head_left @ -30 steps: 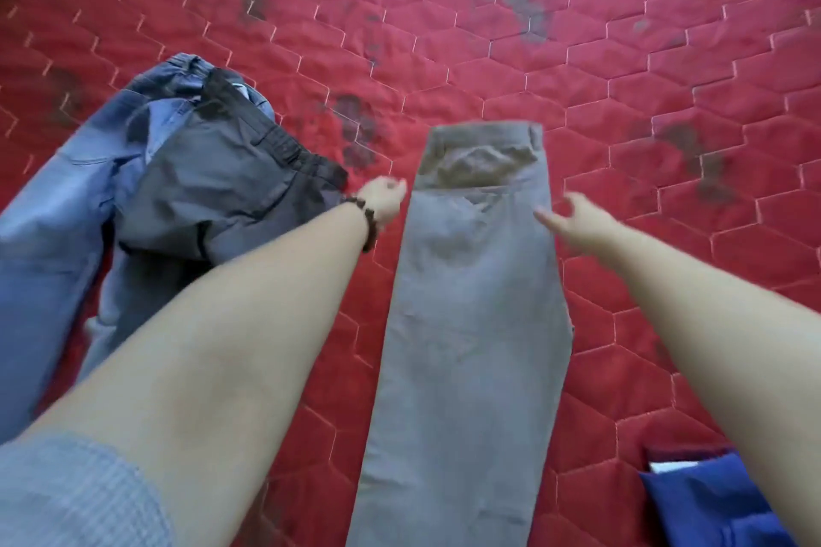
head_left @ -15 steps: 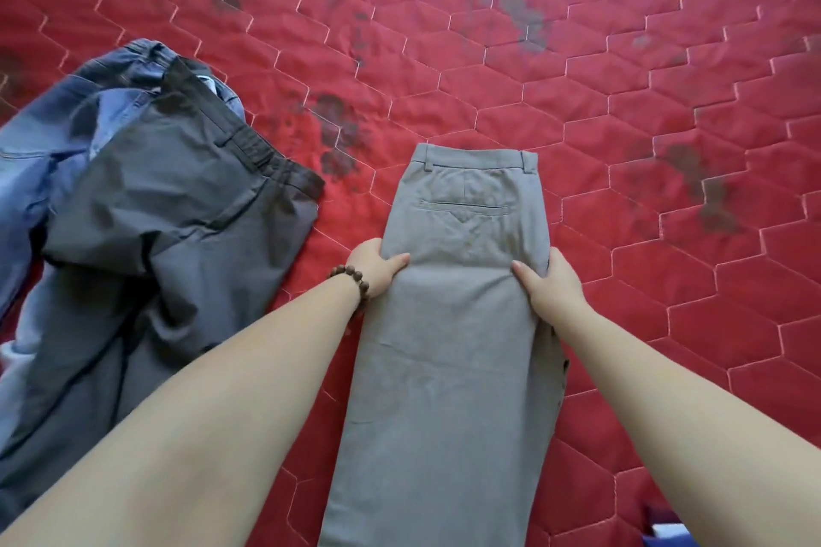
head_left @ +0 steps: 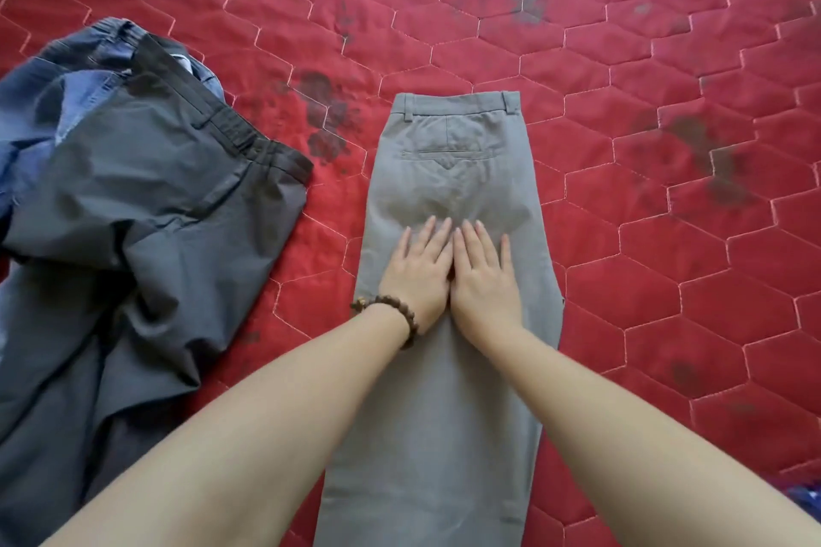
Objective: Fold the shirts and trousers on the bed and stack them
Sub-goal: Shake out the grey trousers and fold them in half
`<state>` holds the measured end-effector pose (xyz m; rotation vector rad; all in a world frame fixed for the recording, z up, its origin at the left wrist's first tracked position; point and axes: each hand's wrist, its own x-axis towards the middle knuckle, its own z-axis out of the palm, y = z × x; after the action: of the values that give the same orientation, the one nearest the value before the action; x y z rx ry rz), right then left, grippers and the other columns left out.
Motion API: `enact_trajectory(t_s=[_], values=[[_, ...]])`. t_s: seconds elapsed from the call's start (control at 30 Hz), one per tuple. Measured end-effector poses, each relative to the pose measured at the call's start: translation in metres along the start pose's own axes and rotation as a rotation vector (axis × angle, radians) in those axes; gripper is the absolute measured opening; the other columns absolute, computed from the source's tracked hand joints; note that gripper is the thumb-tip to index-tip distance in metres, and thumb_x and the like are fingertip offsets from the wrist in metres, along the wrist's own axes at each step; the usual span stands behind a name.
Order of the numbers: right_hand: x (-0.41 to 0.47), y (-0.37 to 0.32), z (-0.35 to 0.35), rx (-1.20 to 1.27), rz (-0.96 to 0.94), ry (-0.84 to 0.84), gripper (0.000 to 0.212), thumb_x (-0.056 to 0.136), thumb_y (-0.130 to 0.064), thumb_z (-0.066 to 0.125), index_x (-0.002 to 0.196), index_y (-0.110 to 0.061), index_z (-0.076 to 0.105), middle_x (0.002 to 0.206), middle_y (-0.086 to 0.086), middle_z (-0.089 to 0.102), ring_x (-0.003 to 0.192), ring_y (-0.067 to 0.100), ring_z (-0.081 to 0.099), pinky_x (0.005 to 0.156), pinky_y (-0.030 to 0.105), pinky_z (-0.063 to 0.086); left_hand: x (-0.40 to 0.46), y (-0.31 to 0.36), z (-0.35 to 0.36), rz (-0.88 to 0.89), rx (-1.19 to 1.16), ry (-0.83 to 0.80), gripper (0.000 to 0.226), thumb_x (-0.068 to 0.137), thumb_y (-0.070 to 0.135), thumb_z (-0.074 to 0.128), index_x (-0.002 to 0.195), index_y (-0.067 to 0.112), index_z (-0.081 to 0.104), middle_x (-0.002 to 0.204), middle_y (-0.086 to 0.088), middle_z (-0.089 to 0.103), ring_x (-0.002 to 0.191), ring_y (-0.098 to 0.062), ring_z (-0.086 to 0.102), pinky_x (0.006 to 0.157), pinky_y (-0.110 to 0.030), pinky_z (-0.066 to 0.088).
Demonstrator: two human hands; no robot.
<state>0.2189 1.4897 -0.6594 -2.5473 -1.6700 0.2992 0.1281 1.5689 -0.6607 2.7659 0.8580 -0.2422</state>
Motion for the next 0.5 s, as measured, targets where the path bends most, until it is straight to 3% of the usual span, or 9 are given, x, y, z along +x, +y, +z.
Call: enact_trajectory(t_s=[0.07, 0.2, 0.37, 0.5], values=[[-0.021, 0.000, 0.014, -0.033, 0.035, -0.034, 0.056, 0.101, -0.025, 0.033, 0.151, -0.005, 0.017, 0.160, 0.012, 0.011, 0.148, 0.026, 0.004, 0.118, 0.045, -0.009, -0.019, -0.002, 0.016, -0.040, 0.050, -0.015, 0.059, 0.102, 0.038, 0.023, 0.154, 0.020, 0.000, 0.162, -0.001, -0.005, 0.148, -0.021, -0.009, 0.119, -0.044, -0.006], [-0.067, -0.005, 0.023, -0.037, 0.115, 0.001, 0.066, 0.095, -0.043, 0.029, 0.150, -0.007, 0.024, 0.158, 0.017, 0.017, 0.147, 0.029, 0.011, 0.119, 0.051, -0.001, -0.067, -0.003, 0.039, -0.122, 0.034, 0.051, 0.066, 0.097, 0.052, 0.019, 0.153, 0.023, -0.002, 0.161, -0.004, -0.006, 0.148, -0.026, -0.009, 0.118, -0.045, -0.009], [-0.133, -0.032, 0.040, -0.056, 0.152, -0.006, 0.062, 0.093, -0.043, 0.026, 0.150, -0.021, 0.022, 0.159, 0.014, 0.014, 0.148, 0.029, 0.010, 0.116, 0.059, 0.004, -0.128, 0.017, 0.061, -0.146, 0.019, 0.050, 0.064, 0.094, 0.050, 0.013, 0.151, 0.031, -0.008, 0.160, -0.008, -0.013, 0.145, -0.029, -0.020, 0.118, -0.046, -0.011], [-0.185, -0.051, 0.051, -0.054, 0.177, -0.003, 0.060, 0.092, -0.044, 0.028, 0.149, -0.027, 0.023, 0.158, 0.015, 0.017, 0.147, 0.031, 0.013, 0.114, 0.060, 0.007, -0.182, 0.028, 0.073, -0.134, 0.023, 0.023, 0.062, 0.094, 0.049, 0.011, 0.152, 0.033, -0.006, 0.160, -0.007, -0.012, 0.146, -0.031, -0.018, 0.118, -0.049, -0.009]])
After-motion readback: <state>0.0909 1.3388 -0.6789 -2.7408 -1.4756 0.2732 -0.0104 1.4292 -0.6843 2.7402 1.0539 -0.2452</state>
